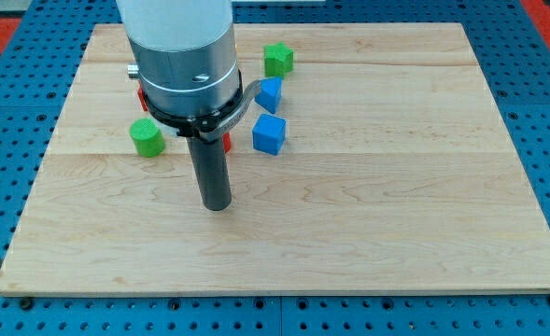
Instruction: Move the red star diagonally bottom right to the yellow hexagon
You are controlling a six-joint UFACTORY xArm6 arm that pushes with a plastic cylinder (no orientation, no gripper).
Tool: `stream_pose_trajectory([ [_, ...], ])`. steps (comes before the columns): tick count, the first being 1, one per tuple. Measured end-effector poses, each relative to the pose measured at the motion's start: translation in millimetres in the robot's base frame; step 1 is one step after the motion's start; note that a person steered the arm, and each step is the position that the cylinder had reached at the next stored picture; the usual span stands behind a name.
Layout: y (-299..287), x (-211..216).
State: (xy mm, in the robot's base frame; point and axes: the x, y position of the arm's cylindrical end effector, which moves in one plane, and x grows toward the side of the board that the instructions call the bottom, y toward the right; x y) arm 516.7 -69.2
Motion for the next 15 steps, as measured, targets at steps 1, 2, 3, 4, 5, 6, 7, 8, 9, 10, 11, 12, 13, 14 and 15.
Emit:
stream_pose_trajectory([
  [1, 0, 0],
  [2, 0, 0],
  [3, 1, -10],
  [4, 2, -24],
  [5, -21, -29],
  [6, -67, -36],
  [7, -101, -43],
  [8, -145, -43],
  [9, -204, -100],
  [10, -186, -155],
  [11, -164, -179],
  [12, -125, -179],
  [13, -116, -179],
  [14, -76, -180],
  [15, -62, -180],
])
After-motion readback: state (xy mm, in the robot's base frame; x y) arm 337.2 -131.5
